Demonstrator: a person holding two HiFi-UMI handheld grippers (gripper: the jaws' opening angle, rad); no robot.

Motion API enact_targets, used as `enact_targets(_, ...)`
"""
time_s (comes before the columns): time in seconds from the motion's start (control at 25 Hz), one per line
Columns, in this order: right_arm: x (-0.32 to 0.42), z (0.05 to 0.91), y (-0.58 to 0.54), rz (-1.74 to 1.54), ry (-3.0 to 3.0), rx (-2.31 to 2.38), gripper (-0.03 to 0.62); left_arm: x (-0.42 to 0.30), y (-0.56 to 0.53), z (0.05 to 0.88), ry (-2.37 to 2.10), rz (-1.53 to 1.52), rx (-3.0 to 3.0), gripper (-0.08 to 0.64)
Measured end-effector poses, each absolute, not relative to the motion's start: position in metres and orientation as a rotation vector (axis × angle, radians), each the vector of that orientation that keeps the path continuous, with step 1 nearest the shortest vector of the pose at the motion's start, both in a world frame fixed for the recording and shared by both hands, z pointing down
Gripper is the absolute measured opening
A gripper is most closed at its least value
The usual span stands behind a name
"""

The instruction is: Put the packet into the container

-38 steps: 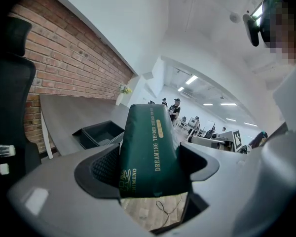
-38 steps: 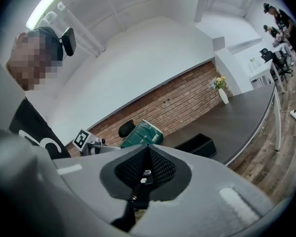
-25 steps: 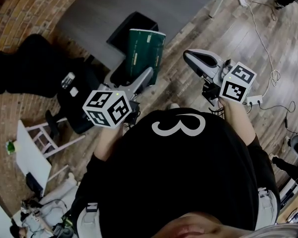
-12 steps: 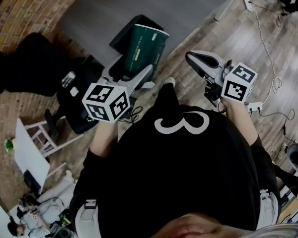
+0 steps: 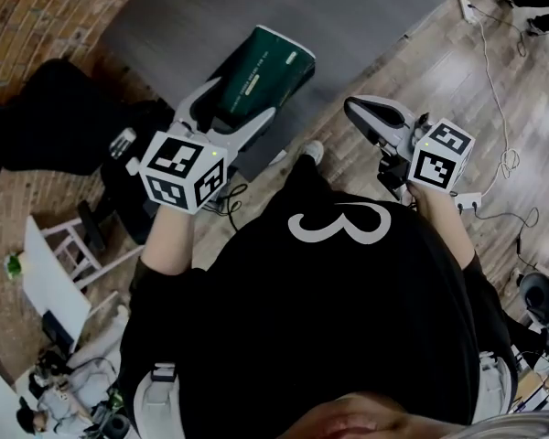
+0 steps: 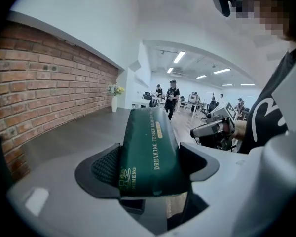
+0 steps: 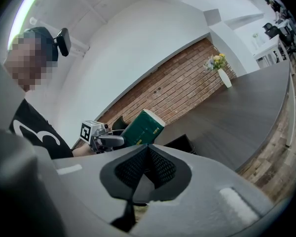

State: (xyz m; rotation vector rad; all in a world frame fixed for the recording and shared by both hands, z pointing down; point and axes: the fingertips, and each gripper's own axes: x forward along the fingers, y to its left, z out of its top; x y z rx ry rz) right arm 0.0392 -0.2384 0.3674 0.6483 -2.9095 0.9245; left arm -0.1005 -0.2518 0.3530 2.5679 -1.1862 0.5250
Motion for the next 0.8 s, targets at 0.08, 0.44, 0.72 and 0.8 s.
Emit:
enact_targets(0.08, 0.038, 0.372, -0.245, 0.94, -2.9, 0.648, 0.002, -0.103, -0.26, 0.357, -1.159, 0.564, 2.599, 0.397)
enact_targets(0.44, 0.039, 0.396, -0.262, 1.033, -2.857, 0.668, 0.002, -0.116, -0.291, 0.391, -1.091, 0.749, 2.61, 0.397)
enact_targets(0.72, 0.043, 0.408, -0.265, 1.073, -2.849, 0.672, 0.002, -0.112, -0.301, 0.42, -1.051, 0.795, 2.571, 0.394)
enact_targets(0.8, 0.045, 0.412, -0.264, 1.091, -2.841, 0.672, 0.002, -0.11, -0.303, 0.425, -1.041, 0.8, 2.562, 0.394)
